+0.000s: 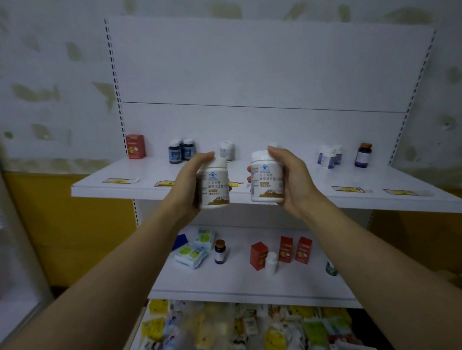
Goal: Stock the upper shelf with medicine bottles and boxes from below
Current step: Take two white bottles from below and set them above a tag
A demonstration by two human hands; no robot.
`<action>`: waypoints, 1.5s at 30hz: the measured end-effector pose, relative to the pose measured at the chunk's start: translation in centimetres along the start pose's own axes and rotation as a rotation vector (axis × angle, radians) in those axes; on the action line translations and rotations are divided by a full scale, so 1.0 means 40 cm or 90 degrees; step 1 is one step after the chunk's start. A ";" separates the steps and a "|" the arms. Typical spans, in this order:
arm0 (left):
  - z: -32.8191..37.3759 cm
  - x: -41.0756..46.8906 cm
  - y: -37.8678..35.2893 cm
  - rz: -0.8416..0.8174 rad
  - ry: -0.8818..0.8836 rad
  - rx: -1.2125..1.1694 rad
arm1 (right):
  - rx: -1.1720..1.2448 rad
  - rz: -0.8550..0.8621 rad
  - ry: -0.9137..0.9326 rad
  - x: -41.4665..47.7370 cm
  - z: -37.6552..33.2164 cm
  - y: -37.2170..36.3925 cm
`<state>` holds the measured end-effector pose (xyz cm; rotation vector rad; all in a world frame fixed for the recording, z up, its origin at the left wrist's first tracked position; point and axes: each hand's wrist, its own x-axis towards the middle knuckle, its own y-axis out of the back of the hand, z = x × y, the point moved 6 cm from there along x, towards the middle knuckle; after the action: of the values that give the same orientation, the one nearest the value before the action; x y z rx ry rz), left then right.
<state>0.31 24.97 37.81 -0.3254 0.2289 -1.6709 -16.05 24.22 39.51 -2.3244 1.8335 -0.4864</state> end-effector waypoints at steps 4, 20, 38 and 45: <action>-0.001 0.071 0.010 -0.014 -0.005 0.005 | -0.002 0.001 -0.011 0.065 0.020 -0.001; 0.011 0.617 0.003 -0.178 -0.030 0.189 | -0.017 0.009 -0.009 0.585 0.031 0.170; -0.132 0.996 0.194 0.013 -0.045 0.478 | -0.366 0.140 -0.022 0.946 0.240 0.270; -0.186 1.065 0.220 0.039 -0.092 0.547 | -0.505 0.192 -0.019 1.006 0.310 0.324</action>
<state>1.51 -18.64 31.27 0.2099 -0.5754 -1.5263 -15.59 -18.91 30.51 -2.3328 2.6412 0.3926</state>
